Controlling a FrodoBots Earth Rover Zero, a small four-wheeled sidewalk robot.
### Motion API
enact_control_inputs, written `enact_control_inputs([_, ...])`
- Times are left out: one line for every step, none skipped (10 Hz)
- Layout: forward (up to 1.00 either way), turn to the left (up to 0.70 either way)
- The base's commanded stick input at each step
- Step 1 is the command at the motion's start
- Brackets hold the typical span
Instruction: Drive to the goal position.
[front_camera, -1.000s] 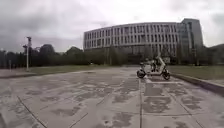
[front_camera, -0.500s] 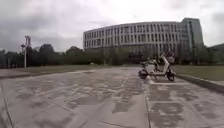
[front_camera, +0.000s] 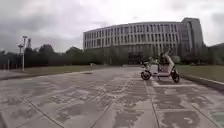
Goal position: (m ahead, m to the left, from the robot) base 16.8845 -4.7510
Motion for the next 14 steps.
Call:
enact_control_inputs([0.7,0.01])
enact_control_inputs([0.7,0.01])
enact_control_inputs([0.7,0.01])
enact_control_inputs([0.7,0.01])
enact_control_inputs([0.7,0.01])
enact_control_inputs([0.7,0.01])
enact_control_inputs([0.7,0.01])
enact_control_inputs([0.7,0.01])
enact_control_inputs([0.7,0.01])
enact_control_inputs([0.7,0.01])
enact_control_inputs([0.7,0.01])
enact_control_inputs([0.7,0.01])
enact_control_inputs([0.7,0.01])
enact_control_inputs([0.7,0.01])
